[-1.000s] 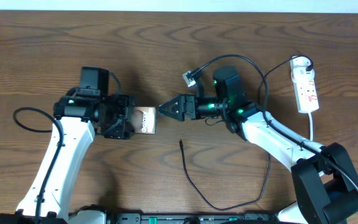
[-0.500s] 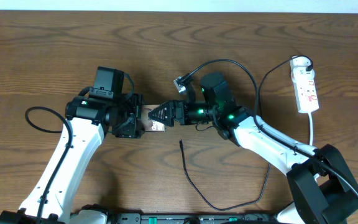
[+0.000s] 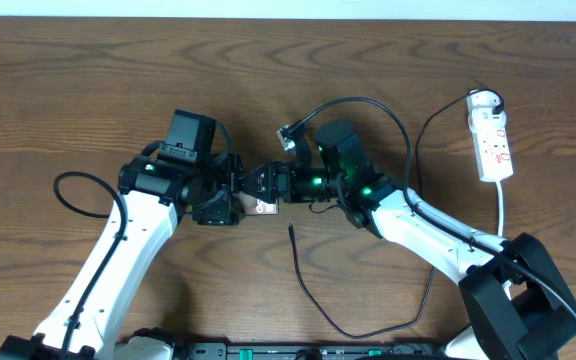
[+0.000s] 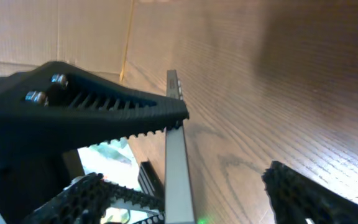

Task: Plug charger to phone and switch on socket
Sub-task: 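Close the right gripper on the phone's edge beside the left gripper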

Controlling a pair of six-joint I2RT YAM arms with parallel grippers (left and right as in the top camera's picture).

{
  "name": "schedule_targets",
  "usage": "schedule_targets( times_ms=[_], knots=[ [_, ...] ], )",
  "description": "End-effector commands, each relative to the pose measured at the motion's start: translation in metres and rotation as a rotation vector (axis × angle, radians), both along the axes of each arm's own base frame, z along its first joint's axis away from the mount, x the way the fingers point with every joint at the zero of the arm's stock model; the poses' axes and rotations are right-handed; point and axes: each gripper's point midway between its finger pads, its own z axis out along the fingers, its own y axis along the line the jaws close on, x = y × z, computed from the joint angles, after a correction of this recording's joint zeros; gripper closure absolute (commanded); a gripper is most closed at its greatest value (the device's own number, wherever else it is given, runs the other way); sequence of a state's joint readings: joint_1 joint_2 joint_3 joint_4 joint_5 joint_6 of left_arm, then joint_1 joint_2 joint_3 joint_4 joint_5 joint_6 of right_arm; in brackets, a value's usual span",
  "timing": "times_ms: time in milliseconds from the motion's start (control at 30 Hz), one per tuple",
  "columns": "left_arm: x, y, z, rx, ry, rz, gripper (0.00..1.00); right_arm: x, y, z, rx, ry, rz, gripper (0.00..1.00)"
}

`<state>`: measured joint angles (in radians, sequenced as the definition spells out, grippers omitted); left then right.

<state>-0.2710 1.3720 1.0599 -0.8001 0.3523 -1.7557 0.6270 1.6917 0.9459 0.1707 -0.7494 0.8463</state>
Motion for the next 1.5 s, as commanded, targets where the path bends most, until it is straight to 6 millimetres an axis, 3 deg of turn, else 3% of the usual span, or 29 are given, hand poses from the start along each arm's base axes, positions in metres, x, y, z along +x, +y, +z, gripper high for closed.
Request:
schedule_targets(
  times_ms=[0, 633, 1467],
  knots=[
    [0.008, -0.001, 0.015, -0.010, -0.050, 0.015, 0.92, -0.002, 0.006, 0.003, 0.001, -0.007, 0.004, 0.25],
    [0.010, -0.005, 0.017, -0.019, -0.064, 0.005, 0.93, -0.004, 0.009, 0.002, -0.005, -0.011, 0.005, 0.49],
    [0.007, -0.012, 0.017, -0.021, -0.066, -0.018, 0.92, -0.007, 0.012, 0.001, -0.009, -0.014, 0.009, 0.67]
  ],
)
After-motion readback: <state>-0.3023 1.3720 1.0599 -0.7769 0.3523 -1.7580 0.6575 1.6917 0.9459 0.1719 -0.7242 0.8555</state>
